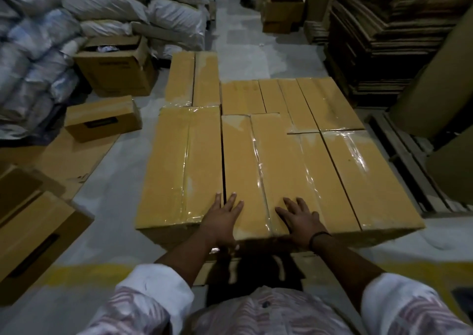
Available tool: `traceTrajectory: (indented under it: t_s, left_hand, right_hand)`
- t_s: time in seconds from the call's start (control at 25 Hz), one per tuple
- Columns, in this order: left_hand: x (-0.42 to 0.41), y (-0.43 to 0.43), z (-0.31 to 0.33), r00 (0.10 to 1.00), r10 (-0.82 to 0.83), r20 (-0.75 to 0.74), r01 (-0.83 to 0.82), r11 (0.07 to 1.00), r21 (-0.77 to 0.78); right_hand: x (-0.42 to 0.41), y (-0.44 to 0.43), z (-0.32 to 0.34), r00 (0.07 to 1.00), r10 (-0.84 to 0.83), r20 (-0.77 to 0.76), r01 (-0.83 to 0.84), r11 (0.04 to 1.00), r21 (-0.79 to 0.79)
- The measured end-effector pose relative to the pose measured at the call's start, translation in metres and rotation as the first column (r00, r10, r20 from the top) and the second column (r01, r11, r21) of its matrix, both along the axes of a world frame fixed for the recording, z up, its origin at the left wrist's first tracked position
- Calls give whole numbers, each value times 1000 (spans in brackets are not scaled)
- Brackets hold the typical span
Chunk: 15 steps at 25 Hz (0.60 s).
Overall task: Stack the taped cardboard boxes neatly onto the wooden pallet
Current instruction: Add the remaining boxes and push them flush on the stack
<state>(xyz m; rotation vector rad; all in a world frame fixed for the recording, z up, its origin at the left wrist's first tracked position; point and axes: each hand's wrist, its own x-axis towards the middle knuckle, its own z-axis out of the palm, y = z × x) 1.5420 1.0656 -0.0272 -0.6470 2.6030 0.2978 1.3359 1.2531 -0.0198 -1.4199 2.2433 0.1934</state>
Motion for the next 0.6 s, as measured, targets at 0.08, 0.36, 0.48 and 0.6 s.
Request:
traceTrajectory:
  t_s: [0.08, 0.36, 0.48, 0.6]
  left_hand:
    - [1, -4, 5, 999, 36, -15, -36, 999, 14]
    - [-6, -8, 10, 982, 186, -22, -185, 982, 40]
    - [-14, -6, 14, 980, 197, 11, -198, 980, 33]
    - [-19, -5, 19, 979, 205, 16, -205, 979, 16]
  right_hand:
    - [-1, 0, 0, 999, 34, -25, -35, 999, -32]
    - [-15, -17, 4, 998, 64, 22, -63, 997, -42]
    - [-21, -17, 2, 996, 90, 17, -89, 995, -53]
    - [-27, -20, 4, 994, 110, 24, -108, 991, -76]
